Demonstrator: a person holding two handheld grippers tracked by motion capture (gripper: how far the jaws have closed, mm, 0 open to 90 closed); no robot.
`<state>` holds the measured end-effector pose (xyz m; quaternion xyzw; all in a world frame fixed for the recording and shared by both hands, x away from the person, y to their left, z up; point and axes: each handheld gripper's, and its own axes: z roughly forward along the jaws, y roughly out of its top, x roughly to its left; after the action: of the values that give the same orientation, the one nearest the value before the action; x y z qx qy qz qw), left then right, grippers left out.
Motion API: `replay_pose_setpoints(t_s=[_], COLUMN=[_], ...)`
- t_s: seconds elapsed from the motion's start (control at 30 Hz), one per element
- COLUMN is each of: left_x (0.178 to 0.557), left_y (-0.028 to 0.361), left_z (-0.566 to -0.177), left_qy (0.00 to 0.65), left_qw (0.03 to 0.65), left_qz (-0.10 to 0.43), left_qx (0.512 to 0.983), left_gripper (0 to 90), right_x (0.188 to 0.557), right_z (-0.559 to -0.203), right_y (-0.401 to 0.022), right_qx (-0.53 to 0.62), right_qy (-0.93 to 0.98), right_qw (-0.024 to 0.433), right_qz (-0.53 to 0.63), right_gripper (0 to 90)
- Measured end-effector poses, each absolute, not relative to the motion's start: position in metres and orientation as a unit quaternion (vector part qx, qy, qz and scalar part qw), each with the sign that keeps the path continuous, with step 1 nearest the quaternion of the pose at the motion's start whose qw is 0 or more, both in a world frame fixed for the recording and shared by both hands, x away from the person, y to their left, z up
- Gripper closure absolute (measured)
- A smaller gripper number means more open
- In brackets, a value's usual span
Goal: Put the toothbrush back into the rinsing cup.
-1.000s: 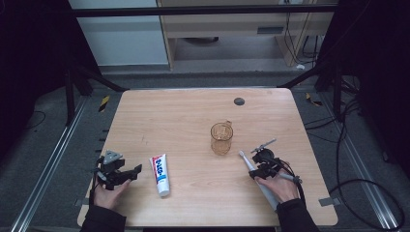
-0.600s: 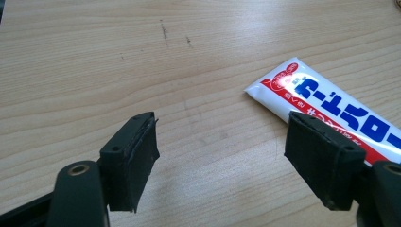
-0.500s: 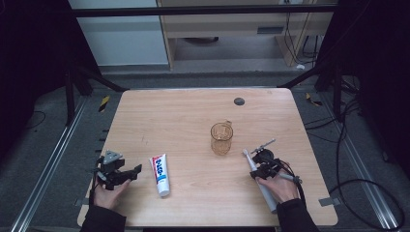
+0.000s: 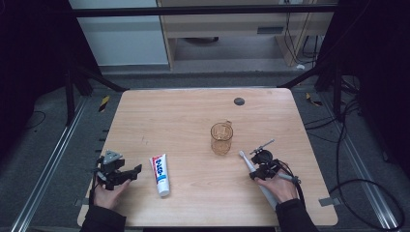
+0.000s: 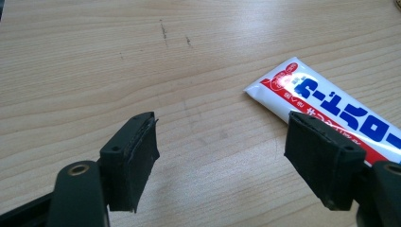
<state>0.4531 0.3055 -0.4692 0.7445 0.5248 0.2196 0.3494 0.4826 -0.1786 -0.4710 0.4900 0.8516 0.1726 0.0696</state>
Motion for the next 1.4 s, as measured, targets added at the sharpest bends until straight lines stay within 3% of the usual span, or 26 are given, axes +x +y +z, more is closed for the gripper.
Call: replay_pose_setpoints(t_s=[0.4,1.4], left_x=[0.453,0.453], left_y=[0.305,0.305], left_z=[-0.469,-0.469], left_qy=[0.525,0.526], left_qw=[0.351,0.352], left_qz=[0.219,0.218], left_qx=[0.744,0.743], left_gripper=[25.3,25.6], right_x=[0.481,0.47], right_z=[-0.469,-0.423], right_y=[-0.179,-0.204], right_qx=[0.502,0.509], right_qy=[0.843,0.789], right_qw=[0.081,0.129], right_qz=[0.175,0.319], right_gripper=[67.8,68.3])
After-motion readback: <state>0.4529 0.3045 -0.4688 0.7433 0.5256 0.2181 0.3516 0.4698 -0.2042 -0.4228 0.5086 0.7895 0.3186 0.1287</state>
